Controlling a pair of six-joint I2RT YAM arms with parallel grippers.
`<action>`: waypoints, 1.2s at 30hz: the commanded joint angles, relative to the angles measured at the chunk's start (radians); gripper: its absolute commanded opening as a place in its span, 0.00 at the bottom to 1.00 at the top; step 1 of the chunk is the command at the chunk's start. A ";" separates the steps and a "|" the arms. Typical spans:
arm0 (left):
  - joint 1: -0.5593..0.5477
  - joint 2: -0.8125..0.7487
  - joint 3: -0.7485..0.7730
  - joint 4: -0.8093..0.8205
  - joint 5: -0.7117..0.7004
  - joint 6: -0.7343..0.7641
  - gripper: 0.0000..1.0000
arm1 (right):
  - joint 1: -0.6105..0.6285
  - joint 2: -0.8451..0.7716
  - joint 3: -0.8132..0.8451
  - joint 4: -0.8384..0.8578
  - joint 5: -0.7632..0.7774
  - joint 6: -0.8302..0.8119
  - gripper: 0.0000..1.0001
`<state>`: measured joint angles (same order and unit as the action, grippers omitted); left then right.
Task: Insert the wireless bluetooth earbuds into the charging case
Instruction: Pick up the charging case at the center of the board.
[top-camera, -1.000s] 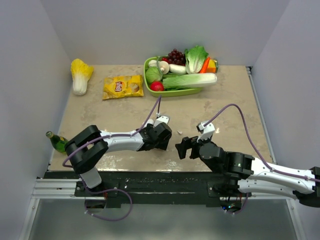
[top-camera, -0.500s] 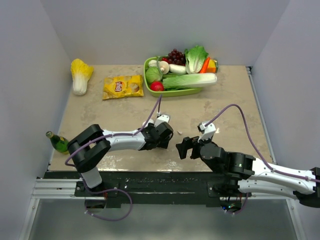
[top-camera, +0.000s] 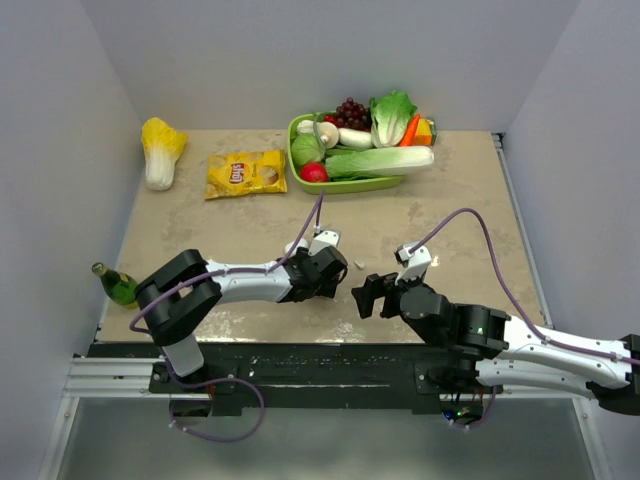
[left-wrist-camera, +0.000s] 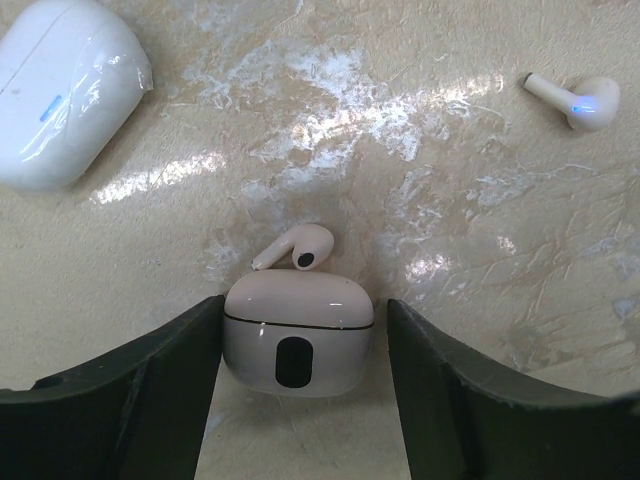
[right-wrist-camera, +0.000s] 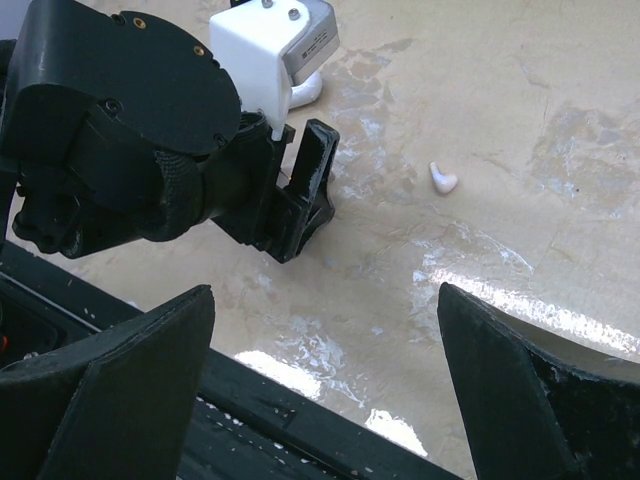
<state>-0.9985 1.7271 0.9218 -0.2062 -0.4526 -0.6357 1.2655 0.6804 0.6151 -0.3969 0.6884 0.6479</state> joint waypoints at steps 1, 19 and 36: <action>-0.008 0.006 -0.057 -0.125 -0.001 0.014 0.71 | -0.002 -0.001 0.009 0.013 0.020 0.009 0.96; -0.009 -0.024 -0.106 -0.070 0.026 0.041 0.21 | 0.000 0.018 0.012 0.023 0.014 0.009 0.96; -0.012 -0.760 -0.706 1.115 0.061 0.417 0.00 | -0.003 0.105 0.253 0.067 0.011 -0.235 0.96</action>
<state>-1.0065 1.0748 0.4332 0.3523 -0.4847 -0.4206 1.2648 0.7826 0.7929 -0.3878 0.7334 0.5095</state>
